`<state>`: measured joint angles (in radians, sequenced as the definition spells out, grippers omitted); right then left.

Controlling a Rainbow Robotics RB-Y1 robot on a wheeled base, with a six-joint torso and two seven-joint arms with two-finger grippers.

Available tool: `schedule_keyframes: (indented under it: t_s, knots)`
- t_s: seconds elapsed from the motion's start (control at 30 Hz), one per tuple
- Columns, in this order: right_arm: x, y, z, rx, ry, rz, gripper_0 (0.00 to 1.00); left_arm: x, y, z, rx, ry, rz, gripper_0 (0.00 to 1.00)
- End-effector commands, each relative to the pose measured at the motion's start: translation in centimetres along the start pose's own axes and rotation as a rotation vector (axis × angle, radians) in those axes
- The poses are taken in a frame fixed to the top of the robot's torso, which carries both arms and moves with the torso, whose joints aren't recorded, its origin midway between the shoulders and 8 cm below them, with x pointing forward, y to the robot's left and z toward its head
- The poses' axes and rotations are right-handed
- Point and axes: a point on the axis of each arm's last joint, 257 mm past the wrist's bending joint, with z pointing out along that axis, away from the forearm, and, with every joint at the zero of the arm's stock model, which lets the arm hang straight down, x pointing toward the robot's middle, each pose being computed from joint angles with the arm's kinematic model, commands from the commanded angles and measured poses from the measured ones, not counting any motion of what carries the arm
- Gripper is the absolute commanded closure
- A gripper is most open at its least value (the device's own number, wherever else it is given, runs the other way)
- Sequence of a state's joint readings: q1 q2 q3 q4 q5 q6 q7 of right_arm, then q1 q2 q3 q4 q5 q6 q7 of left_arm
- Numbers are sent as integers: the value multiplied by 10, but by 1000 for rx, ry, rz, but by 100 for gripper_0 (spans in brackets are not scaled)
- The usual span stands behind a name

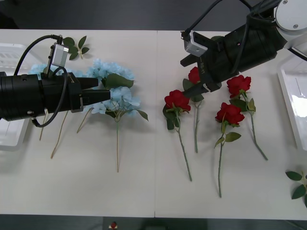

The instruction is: Put the red flowers into the right box and the blue flowers into the left box

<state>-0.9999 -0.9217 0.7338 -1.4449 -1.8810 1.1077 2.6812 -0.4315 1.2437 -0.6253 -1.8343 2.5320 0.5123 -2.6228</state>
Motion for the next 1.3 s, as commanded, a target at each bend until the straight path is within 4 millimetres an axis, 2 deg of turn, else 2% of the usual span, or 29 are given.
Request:
schedule_keyframes:
  t_s: [0.03,1.3]
  knots:
    - [1,-3,-12,20,9,-36,0,-21,-8,1,13,-32,45,1]
    - [1,-3,-12,20,9,-36,0,-21,-8,1,13,-32,45,0]
